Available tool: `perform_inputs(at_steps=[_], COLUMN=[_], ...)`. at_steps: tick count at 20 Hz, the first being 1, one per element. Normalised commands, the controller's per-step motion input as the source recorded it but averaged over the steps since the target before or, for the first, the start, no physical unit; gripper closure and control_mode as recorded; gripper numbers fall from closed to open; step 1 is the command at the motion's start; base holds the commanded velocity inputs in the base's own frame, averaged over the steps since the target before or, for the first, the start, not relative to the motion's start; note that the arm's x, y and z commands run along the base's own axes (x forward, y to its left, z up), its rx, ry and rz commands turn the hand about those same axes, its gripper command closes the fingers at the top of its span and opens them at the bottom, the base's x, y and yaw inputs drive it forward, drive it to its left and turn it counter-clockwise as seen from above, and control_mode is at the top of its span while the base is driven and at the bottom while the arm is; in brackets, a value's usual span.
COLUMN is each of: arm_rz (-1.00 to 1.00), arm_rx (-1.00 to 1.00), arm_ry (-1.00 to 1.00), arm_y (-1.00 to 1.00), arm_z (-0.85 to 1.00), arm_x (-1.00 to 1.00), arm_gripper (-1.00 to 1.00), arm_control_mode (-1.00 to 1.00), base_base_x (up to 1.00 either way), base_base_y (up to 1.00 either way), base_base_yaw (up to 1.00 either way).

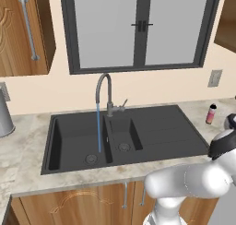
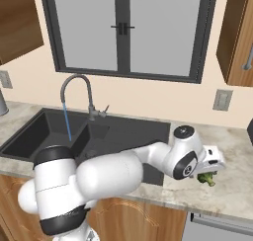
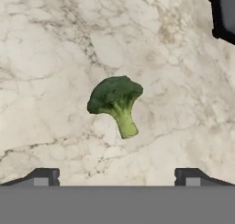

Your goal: Turn on the sink faucet. Then move the broccoli from the counter to the sink. Turn off the sink. Move the vegetable from the sink to the pot next to the stove. Finally move the pot to the rear right burner.

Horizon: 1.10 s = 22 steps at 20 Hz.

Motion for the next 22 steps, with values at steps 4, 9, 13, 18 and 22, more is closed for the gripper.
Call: perform_inputs(at_steps=[4, 9, 13, 18, 22], arm_rz=[0.09, 0.08, 0.08, 0.08, 0.07], arm_rx=[0.00, 0.00, 0.00, 0.00, 0.01], arm_ry=[0.09, 0.15, 0.15, 0.11, 0.04], arm_y=[-0.12, 0.00, 0.00, 0.00, -0.03], arm_z=[-0.10, -0.16, -0.19, -0.21, -0.18], arm_x=[0.09, 0.13, 0.09, 0.14, 0.21], arm_gripper=[-1.00, -1.00, -1.00, -1.00, -1.00], arm_control_mode=[-1.00, -1.00, -1.00, -1.00, -1.00], base_base_x=[0.00, 0.00, 0.00, 0.00, 0.00], base_base_y=[0.00, 0.00, 0.00, 0.00, 0.00], base_base_yaw=[0.00, 0.00, 0.00, 0.00, 0.00])
